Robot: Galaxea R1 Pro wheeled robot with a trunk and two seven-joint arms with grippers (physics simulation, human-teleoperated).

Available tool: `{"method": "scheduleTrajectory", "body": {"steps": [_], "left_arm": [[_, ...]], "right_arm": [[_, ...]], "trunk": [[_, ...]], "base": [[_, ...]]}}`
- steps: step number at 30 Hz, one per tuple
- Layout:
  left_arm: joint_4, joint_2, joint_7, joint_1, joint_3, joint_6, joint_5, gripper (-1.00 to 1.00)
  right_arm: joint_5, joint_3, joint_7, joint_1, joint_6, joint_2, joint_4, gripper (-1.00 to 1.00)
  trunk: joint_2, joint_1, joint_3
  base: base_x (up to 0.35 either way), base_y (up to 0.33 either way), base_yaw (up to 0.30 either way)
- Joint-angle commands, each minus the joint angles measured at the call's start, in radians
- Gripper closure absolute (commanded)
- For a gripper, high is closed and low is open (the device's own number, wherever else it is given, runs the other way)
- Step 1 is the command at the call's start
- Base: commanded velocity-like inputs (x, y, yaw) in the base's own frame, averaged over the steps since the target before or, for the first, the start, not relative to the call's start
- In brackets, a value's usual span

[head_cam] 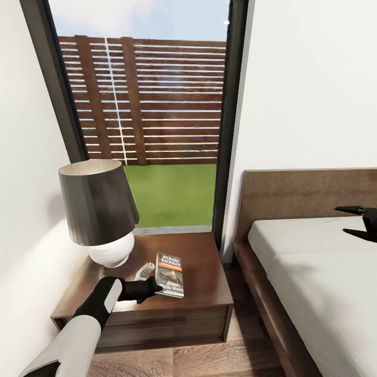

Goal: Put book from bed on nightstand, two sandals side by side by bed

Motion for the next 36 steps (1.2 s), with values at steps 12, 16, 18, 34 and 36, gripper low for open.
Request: {"method": "scheduleTrajectory", "body": {"steps": [12, 16, 18, 34, 36], "left_arm": [[-0.001, 0.0, -0.001, -0.001, 0.007, 0.006, 0.001, 1.0], [-0.001, 0.0, -0.001, -0.001, 0.007, 0.006, 0.001, 1.0], [-0.001, 0.0, -0.001, -0.001, 0.007, 0.006, 0.001, 1.0], [-0.001, 0.0, -0.002, -0.001, 0.007, 0.006, 0.001, 1.0], [-0.001, 0.0, -0.002, -0.001, 0.007, 0.006, 0.001, 1.0]], "right_arm": [[0.005, 0.006, 0.01, -0.002, 0.0, -0.001, 0.003, -1.0], [0.005, 0.006, 0.01, -0.002, 0.0, -0.001, 0.003, -1.0], [0.005, 0.006, 0.01, -0.002, 0.0, -0.001, 0.003, -1.0], [0.005, 0.006, 0.01, -0.002, 0.0, -0.001, 0.003, -1.0], [0.005, 0.007, 0.01, -0.002, 0.0, -0.001, 0.003, -1.0]], "trunk": [[-0.001, 0.0, -0.001], [-0.001, 0.0, -0.001], [-0.001, 0.0, -0.001], [-0.001, 0.0, -0.001], [-0.001, 0.0, -0.001]], "base": [[0.0, 0.0, 0.0], [0.0, 0.0, 0.0], [0.0, 0.0, 0.0], [0.0, 0.0, 0.0], [0.0, 0.0, 0.0]]}}
